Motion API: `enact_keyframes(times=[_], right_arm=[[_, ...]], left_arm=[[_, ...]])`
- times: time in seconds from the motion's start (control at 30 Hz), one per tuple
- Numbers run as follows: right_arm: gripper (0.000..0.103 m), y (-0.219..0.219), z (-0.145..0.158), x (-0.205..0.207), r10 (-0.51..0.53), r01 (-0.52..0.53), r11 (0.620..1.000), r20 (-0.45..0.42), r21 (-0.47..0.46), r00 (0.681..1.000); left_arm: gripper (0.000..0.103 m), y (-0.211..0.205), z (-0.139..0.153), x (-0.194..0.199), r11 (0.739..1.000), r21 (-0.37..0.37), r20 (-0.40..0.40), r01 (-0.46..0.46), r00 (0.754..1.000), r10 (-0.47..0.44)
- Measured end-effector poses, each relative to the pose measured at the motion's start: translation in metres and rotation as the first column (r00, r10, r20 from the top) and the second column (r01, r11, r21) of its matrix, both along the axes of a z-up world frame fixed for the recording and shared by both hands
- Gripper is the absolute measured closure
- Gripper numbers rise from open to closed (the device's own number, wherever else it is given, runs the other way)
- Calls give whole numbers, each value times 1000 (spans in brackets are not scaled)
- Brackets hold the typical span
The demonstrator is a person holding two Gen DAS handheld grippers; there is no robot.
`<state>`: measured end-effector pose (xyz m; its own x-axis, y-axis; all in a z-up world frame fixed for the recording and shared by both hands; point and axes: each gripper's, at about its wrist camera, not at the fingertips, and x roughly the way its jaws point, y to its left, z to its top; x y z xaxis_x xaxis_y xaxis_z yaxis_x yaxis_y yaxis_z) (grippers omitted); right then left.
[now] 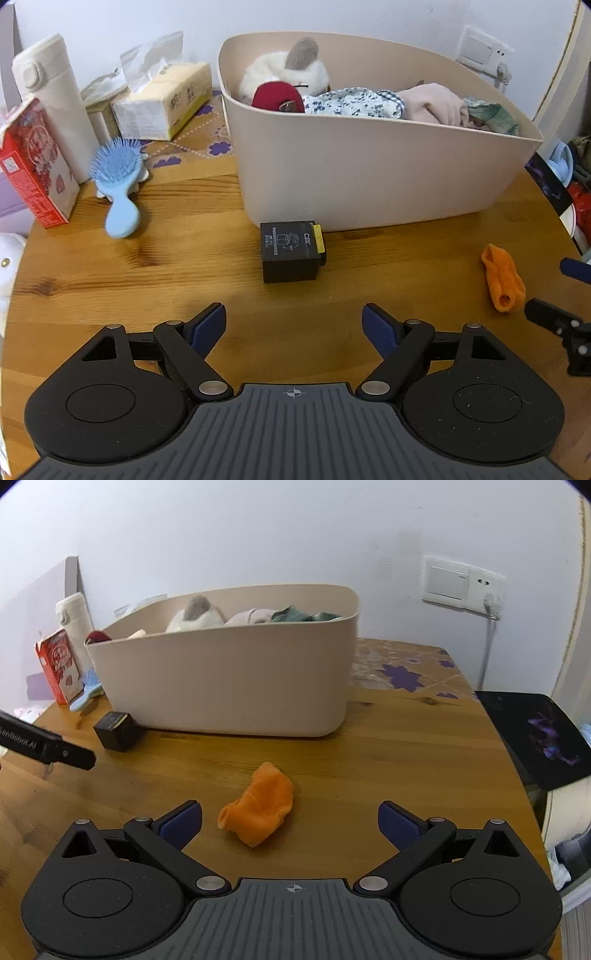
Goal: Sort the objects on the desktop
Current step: 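Grasp the black box with the left tool while the right tool grasps the orange sock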
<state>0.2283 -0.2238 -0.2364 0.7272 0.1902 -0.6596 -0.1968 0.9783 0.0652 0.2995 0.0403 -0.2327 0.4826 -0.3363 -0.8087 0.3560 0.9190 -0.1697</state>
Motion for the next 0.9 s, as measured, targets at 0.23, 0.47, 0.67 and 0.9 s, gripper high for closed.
enact_keyframes(times=[0.23, 0.47, 0.67, 0.9], right_arm=[[7, 13, -13, 10, 30, -29, 999, 16, -28, 999], [16, 20, -24, 18, 40, -39, 997, 23, -65, 999], [29, 22, -29, 24, 51, -49, 995, 23, -82, 998], [44, 21, -31, 32, 61, -59, 996, 30, -73, 998]], left_arm=[[21, -6, -11, 15, 1000, 9, 9, -7, 1000, 7], [21, -15, -19, 32, 1000, 13, 21, -6, 1000, 6], [21, -21, -22, 45, 1000, 12, 31, -5, 1000, 4], [23, -24, -25, 51, 1000, 16, 44, 3, 999, -4]])
